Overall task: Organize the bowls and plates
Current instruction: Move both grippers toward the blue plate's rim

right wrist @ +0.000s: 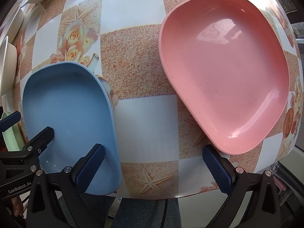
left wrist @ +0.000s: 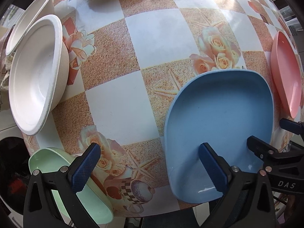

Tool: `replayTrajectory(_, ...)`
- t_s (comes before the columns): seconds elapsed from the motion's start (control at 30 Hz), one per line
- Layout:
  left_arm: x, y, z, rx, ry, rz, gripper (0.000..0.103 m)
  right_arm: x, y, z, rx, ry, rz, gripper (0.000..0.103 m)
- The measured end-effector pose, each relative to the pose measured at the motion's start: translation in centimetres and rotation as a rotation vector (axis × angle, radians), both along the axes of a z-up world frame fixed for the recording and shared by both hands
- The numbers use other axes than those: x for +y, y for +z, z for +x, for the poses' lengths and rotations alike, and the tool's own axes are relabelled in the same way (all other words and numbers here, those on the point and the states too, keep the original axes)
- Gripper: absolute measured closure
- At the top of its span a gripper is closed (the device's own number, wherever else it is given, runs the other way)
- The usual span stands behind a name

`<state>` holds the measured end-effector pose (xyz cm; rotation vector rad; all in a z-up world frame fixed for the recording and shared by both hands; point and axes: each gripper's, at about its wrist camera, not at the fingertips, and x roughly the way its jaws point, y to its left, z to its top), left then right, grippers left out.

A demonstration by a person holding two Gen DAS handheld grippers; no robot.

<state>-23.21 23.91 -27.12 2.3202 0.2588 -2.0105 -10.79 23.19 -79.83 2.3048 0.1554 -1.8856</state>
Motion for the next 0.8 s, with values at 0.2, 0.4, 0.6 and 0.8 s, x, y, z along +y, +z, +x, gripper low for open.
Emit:
replayTrajectory(0.2,-2.4,-1.4,0.5,-0.015,0.039,0.036,0.000,-0.4,-0.2,3.6,0.036,-0.008,-0.017,0.000)
replayTrajectory(0.4,-2.5,-1.4,0.4,-0.024,0.034,0.065,0.000,-0.2,-0.1,3.8,0.043,0.006,-0.023,0.000)
replayTrajectory(0.6,-1.4,-0.5,1.2,-0.042,0.030,0.087,0.000,-0.5,0.5,2.9,0.051,0.031,-0.017,0.000)
replayTrajectory(0.8,-2.2,0.3,2.2,-0.031,0.061,0.072,0.000,-0.1,0.8,1.9,0.039,0.009,-0.021,0.000)
